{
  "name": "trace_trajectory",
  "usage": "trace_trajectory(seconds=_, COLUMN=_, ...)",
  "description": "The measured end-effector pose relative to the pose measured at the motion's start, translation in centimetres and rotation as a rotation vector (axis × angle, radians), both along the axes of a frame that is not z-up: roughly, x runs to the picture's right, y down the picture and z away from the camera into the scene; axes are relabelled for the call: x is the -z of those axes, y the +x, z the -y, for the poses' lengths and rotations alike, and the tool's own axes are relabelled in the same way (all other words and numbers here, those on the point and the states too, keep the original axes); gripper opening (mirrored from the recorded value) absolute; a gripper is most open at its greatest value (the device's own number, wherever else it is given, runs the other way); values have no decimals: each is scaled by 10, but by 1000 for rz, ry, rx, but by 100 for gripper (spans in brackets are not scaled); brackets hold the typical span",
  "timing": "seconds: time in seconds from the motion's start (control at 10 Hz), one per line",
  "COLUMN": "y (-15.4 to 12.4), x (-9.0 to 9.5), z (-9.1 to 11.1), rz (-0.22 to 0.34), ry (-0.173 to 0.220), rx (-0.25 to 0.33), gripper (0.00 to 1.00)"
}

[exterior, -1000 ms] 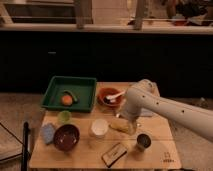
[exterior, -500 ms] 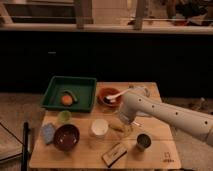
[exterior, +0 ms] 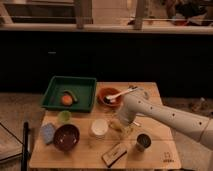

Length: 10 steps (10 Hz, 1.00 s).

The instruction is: Place banana in purple bowl

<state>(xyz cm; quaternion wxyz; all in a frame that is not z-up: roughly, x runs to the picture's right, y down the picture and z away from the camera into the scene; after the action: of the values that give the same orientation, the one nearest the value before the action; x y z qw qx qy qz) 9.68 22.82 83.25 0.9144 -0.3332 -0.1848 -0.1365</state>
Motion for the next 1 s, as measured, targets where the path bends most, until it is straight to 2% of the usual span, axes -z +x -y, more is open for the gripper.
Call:
trace_trajectory(seconds=0.3, y=6, x=-9, z=-2, rz=-25, ry=-7, rx=-4, gripper=80)
trace_trajectory(seconds=0.5, y=10, x=-12, z=-2, rz=-42, ry=-11, rx=-6, gripper=76)
trace_trajectory(seconds=1.0, y=15, x=-11, z=4, rz=-60, ry=1, rx=-3, gripper=28)
